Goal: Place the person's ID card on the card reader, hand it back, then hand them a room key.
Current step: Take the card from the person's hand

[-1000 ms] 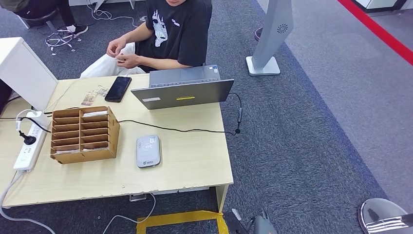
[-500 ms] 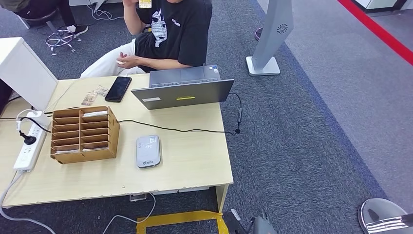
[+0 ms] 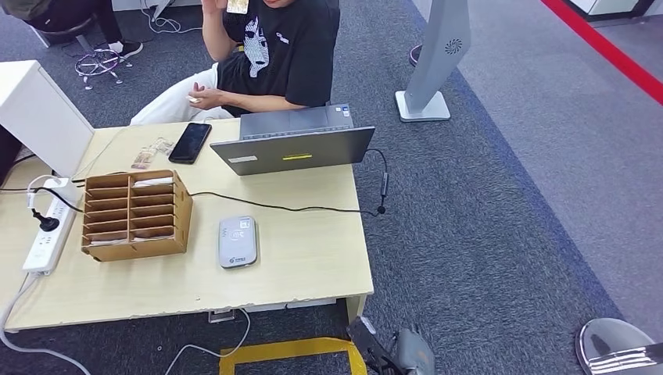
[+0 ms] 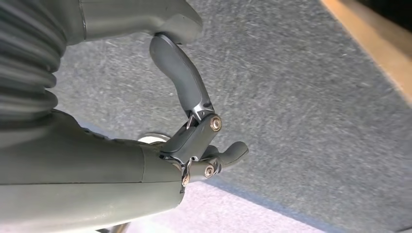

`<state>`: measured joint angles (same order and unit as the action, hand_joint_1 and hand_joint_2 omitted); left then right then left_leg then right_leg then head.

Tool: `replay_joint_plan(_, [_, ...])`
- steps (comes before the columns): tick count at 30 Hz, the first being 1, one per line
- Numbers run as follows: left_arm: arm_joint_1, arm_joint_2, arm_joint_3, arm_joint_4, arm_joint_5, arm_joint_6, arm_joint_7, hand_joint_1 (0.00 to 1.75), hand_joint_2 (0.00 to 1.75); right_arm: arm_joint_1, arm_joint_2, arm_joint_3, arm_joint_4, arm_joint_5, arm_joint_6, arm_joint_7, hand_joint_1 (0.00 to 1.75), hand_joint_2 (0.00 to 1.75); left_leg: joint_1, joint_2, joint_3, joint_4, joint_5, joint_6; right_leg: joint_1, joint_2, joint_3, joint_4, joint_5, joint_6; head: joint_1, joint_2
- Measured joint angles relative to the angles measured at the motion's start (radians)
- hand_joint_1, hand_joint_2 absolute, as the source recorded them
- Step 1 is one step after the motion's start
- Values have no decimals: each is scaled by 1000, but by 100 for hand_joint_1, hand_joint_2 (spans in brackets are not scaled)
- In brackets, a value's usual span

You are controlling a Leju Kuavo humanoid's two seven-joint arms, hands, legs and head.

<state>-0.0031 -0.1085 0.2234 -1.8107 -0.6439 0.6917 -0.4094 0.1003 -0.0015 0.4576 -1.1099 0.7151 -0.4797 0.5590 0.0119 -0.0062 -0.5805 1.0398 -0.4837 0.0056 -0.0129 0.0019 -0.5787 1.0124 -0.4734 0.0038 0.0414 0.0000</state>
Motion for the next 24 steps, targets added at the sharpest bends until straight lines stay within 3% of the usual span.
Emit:
replay_joint_plan(4, [-148, 100, -60, 126, -138, -10, 105, 0, 175, -32, 19, -15, 47, -19, -2, -51, 0, 175, 0, 0, 0, 0, 2, -2, 0, 1, 0, 1, 1, -1, 0, 0])
replay_joint_plan(11, [-364, 191, -134, 381, -279, -11, 218, 0, 175, -68, 54, -23, 95, -45, -10, -87, 0, 175, 0, 0, -1, 0, 2, -2, 0, 1, -1, 1, 2, -1, 0, 0])
replay_joint_plan(19, [-571, 193, -150, 683, -313, -1, 255, 0, 175, -119, 82, -35, 169, -103, -38, -175, 0, 175, 0, 0, -1, 1, 2, -2, 0, 2, -2, 1, 2, -1, 0, 0])
replay_joint_plan(24, [-629, 177, -150, 795, -335, 0, 250, 0, 175, -137, 83, -47, 219, -136, -43, -218, 0, 175, 0, 1, -2, 1, 2, -2, 0, 2, -2, 1, 2, -1, 0, 0])
